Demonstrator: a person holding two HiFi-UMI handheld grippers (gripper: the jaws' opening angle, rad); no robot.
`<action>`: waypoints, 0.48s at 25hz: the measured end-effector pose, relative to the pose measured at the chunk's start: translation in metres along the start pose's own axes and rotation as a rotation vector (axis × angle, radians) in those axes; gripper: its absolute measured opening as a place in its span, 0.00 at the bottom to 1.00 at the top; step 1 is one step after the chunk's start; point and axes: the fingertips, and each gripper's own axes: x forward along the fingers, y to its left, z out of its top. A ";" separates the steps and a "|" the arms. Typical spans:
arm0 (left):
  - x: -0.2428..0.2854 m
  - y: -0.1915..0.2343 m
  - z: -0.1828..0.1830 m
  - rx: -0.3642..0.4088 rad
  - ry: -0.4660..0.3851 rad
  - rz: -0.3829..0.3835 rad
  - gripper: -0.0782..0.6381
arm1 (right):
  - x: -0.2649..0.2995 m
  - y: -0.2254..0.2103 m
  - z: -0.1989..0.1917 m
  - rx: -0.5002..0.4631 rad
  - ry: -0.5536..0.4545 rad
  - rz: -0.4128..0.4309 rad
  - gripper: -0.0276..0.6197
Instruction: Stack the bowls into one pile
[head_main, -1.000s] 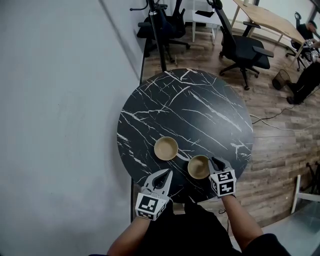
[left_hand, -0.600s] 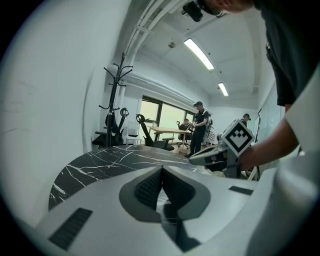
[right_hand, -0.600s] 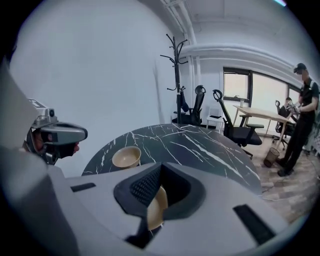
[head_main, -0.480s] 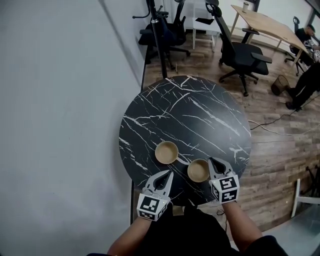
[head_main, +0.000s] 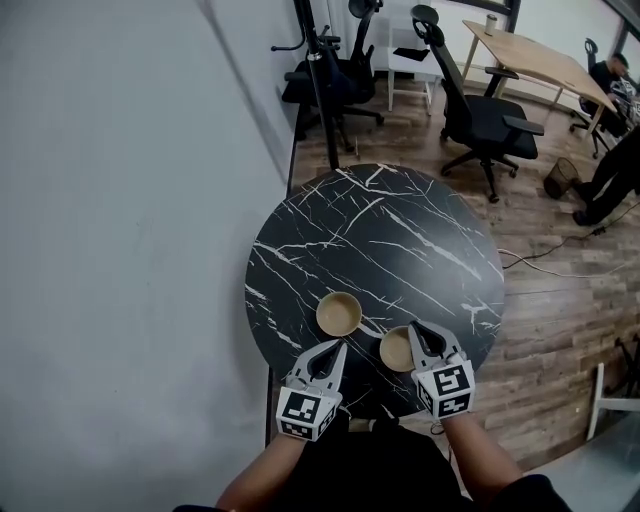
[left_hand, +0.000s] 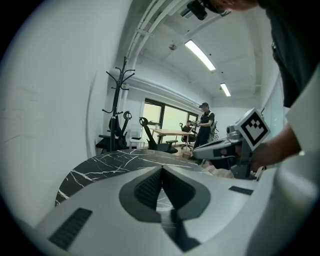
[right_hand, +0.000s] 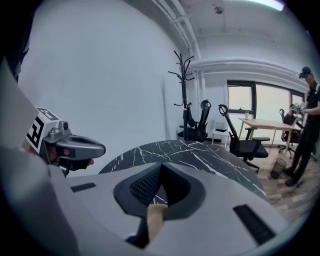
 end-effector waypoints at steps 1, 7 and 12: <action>0.000 0.002 0.000 0.001 0.000 0.002 0.13 | 0.001 0.002 0.001 0.000 -0.004 0.002 0.06; 0.002 0.015 -0.006 0.001 0.016 0.018 0.13 | 0.008 0.011 0.007 0.002 -0.030 0.011 0.06; 0.005 0.035 -0.021 -0.005 0.054 0.070 0.13 | 0.015 0.018 0.010 -0.001 -0.042 0.015 0.06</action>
